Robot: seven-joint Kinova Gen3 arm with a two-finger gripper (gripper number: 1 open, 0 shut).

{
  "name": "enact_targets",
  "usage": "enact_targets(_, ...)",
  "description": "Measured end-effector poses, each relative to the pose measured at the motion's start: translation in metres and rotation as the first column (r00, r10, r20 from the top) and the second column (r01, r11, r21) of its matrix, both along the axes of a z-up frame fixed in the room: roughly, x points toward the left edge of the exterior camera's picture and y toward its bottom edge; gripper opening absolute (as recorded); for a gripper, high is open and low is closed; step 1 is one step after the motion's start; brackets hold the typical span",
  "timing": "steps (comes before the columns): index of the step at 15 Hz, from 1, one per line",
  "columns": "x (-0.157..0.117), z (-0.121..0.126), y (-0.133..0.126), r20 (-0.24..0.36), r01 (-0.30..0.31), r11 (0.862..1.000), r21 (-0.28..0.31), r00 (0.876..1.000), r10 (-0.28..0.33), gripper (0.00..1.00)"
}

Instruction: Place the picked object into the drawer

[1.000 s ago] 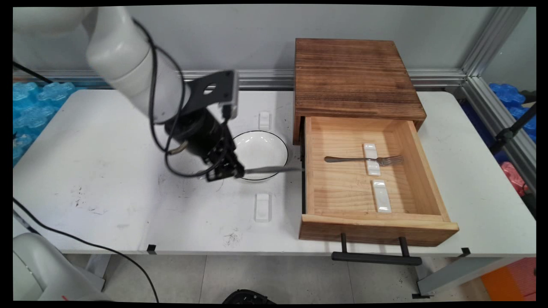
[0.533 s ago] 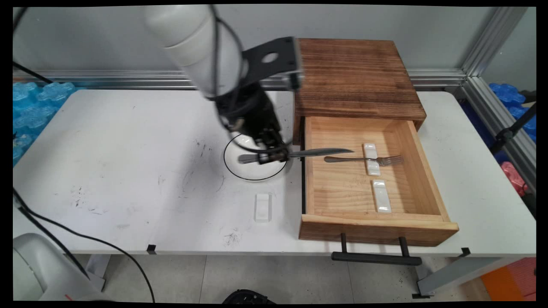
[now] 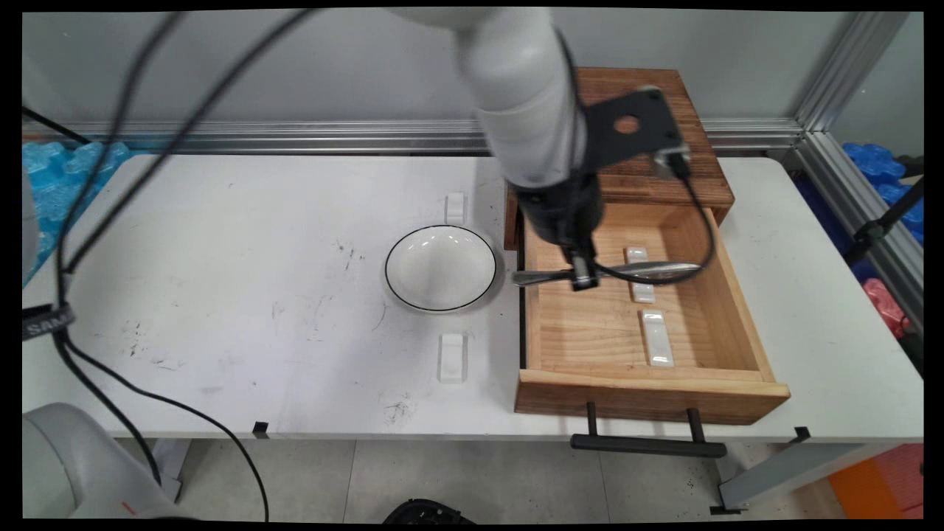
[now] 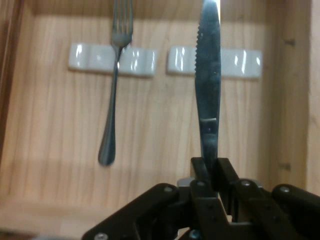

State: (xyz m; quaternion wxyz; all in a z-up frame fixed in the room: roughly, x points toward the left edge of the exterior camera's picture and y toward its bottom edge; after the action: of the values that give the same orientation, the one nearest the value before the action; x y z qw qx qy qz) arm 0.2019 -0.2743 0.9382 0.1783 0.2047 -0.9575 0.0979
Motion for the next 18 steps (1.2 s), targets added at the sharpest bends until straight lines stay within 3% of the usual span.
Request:
enact_targets(8, -0.074, -0.055, -0.036, 0.056, 0.007, 0.999, 0.045, 0.998, -0.01, 0.0)
enact_targets(18, -0.095, -0.094, -0.049, 0.112, 0.016, 0.996, 0.092, 0.993, -0.026, 0.0)
